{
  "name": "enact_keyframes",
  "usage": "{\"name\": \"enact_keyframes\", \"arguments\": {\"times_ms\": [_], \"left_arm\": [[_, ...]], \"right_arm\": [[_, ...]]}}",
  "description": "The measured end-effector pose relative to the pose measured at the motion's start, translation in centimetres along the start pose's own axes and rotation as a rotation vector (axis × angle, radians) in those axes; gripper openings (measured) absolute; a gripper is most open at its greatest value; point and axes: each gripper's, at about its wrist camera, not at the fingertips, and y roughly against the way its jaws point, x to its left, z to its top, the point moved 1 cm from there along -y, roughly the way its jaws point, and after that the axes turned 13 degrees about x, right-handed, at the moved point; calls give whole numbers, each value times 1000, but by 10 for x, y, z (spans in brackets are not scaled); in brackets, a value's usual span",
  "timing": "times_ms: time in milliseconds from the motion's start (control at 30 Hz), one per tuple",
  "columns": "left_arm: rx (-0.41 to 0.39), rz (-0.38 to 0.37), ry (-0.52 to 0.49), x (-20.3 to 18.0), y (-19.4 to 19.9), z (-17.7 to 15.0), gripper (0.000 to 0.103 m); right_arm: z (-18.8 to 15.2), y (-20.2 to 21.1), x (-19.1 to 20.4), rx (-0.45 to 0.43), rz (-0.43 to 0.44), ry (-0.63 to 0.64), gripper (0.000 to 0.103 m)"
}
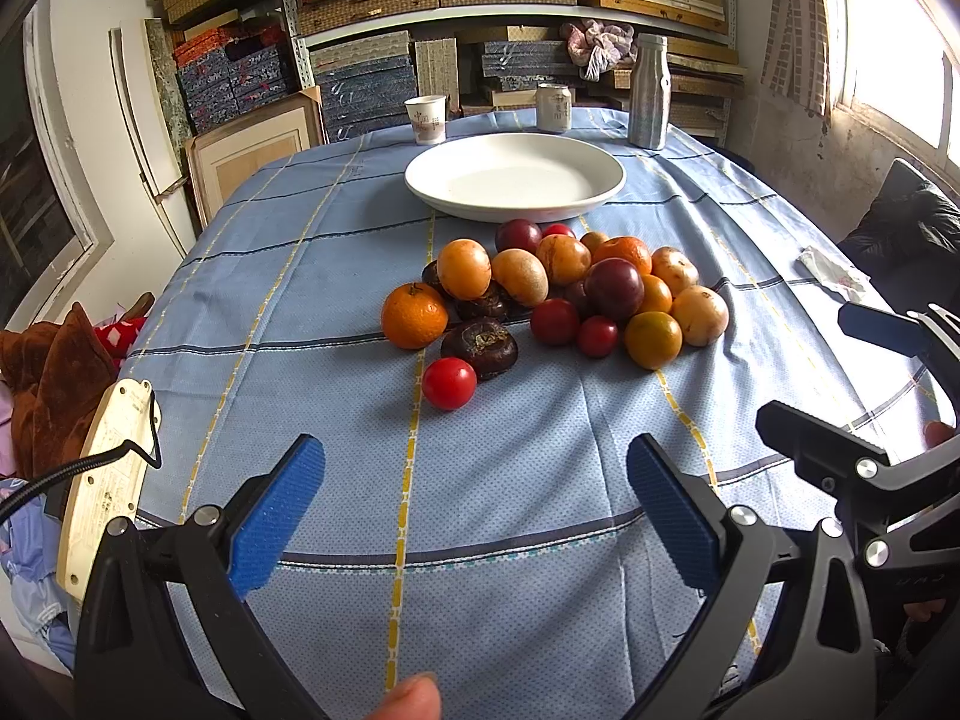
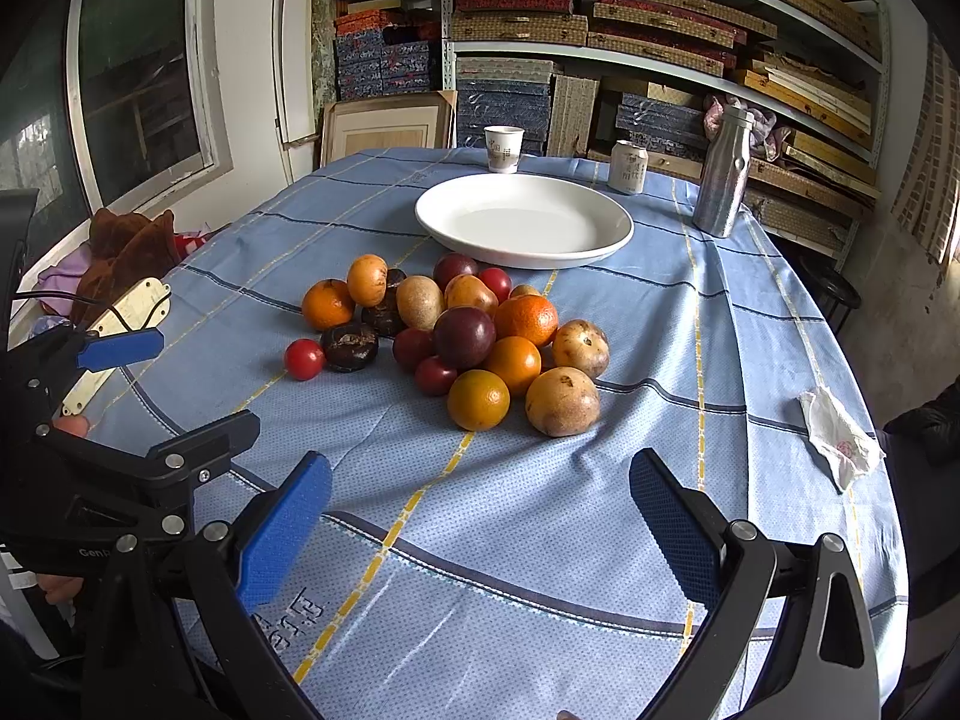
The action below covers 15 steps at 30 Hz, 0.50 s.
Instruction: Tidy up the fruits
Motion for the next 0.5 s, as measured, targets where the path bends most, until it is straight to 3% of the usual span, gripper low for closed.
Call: {"name": "enact_keyframes", "arguments": {"times_ms": [500], "left_arm": [[-1, -29, -12, 1, -1, 2, 99]], "right_arm": [[0, -2, -5, -7, 44, -28, 100]]}}
